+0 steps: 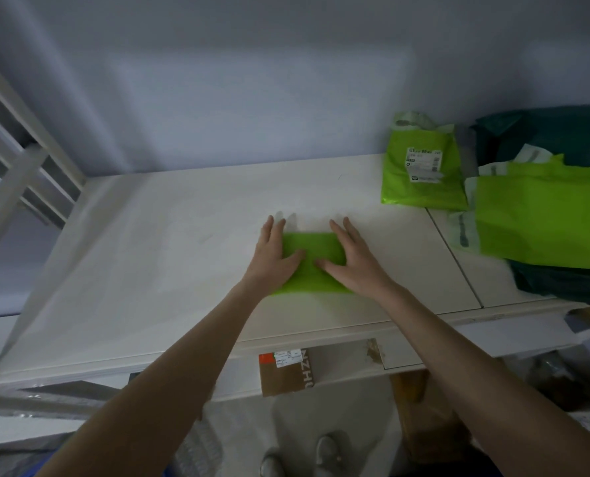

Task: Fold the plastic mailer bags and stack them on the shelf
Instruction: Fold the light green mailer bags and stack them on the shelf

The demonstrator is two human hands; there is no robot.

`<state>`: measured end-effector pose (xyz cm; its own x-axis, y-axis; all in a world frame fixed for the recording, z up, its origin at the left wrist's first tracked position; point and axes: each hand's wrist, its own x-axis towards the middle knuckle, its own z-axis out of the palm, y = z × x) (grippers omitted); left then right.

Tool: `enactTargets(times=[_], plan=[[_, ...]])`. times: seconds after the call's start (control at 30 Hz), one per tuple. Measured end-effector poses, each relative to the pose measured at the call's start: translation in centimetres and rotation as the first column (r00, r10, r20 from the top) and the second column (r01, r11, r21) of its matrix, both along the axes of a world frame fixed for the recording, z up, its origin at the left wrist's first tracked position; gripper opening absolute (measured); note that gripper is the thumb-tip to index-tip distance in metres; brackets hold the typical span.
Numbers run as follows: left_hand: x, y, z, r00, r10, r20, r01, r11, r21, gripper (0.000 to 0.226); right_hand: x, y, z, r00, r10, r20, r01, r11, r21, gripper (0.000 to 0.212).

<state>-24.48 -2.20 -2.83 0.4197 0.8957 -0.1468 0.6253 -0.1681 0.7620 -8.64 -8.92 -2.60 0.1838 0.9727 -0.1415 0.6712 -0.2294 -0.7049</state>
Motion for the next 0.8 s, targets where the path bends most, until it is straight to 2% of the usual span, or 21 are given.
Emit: enactTargets(times=[0.1, 0.17, 0.23, 0.3, 0.43, 0.5, 0.53, 0.6, 0.67, 0.8], plan=[[-0.9, 0.2, 0.5, 0.975, 0.223, -0.019, -0.221, 0.972, 0.086, 0.065, 0.8, -0.6, 0.4, 1.0, -0.021, 0.001, 0.021, 0.996, 0.088, 0.072], [-1.4, 0.2, 0.9, 0.948, 0.309, -0.077, -0.304, 0.95, 0.07, 0.065, 1.4, -1.0, 0.6, 0.998, -0.063, 0.003, 0.062, 0.99, 0.127, 0.065], [-1.8, 0.0, 1.3, 0.943, 0.302, -0.139, -0.307, 0.952, -0.013, 0.067, 2.1, -1.4, 0.7, 0.989, -0.133, 0.066, 0.123, 0.983, 0.138, 0.059], [-2.0, -0.5, 1.8, 0.942, 0.271, -0.2, -0.29, 0.954, -0.073, 0.069, 3.0, -1.8, 0.8, 0.972, -0.195, 0.132, 0.186, 0.98, 0.075, 0.054], [-1.4, -1.0, 2.6, 0.932, 0.228, -0.281, -0.282, 0.944, -0.173, 0.072, 4.1, -2.2, 1.0, 0.976, -0.141, 0.163, 0.158, 0.983, -0.092, 0.057], [-1.2, -0.7, 2.5, 0.946, 0.237, -0.221, -0.292, 0.921, -0.259, 0.052, 4.0, -2.0, 1.2, 0.986, -0.096, 0.139, 0.11, 0.989, -0.098, 0.059], [-1.1, -0.5, 2.4, 0.957, 0.25, -0.148, -0.285, 0.905, -0.315, 0.04, 3.9, -1.9, 1.1, 0.988, -0.077, 0.133, 0.091, 0.991, -0.101, 0.059], [-1.1, -0.5, 2.5, 0.957, 0.288, 0.036, -0.246, 0.87, -0.428, 0.028, 3.7, -1.5, 0.8, 0.992, -0.069, 0.109, 0.079, 0.993, -0.091, 0.058], [-1.1, -0.7, 2.8, 0.918, 0.351, 0.186, -0.227, 0.847, -0.48, 0.026, 3.4, -1.0, 0.7, 0.996, -0.088, 0.033, 0.09, 0.993, -0.071, 0.055], [-1.7, -0.4, 3.4, 0.829, 0.462, 0.315, -0.284, 0.834, -0.474, 0.031, 3.0, 0.1, 0.5, 0.984, -0.157, -0.083, 0.153, 0.986, -0.06, 0.052]])
